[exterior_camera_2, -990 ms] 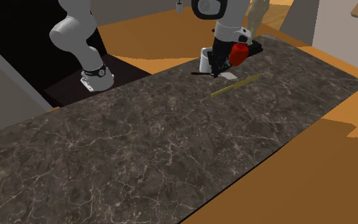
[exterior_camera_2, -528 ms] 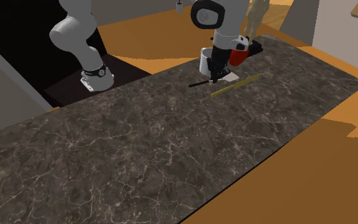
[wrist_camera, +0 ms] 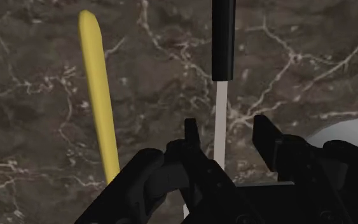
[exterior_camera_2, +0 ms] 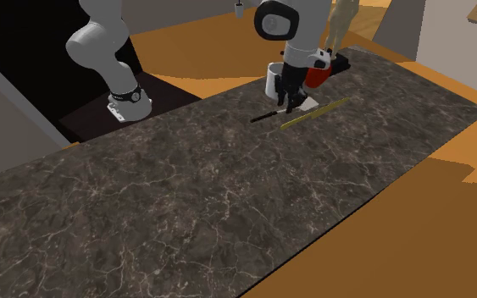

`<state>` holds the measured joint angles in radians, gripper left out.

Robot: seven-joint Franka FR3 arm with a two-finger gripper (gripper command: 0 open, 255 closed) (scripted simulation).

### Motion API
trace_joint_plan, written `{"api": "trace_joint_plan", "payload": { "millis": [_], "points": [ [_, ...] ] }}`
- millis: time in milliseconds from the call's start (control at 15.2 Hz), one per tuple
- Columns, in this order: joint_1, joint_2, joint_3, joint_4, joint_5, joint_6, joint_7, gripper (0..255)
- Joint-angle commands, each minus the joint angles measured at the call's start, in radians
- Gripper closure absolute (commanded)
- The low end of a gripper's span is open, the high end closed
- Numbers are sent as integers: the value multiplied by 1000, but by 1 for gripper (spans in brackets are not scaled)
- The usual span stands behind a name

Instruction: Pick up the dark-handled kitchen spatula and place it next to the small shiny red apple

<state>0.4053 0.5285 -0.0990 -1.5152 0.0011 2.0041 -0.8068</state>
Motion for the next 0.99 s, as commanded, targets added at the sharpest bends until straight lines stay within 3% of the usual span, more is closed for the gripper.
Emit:
{"api": "trace_joint_plan", "payload": {
  "millis": [0, 264, 528, 924],
  "points": [
    [2, 7, 2, 0, 0, -1, 1, 0],
    [1, 1, 1, -6, 0, -1, -1, 0],
    [3, -29, 0, 77, -2, -114, 0, 0],
    [3, -29, 0, 77, -2, -114, 0, 0]
  ]
}}
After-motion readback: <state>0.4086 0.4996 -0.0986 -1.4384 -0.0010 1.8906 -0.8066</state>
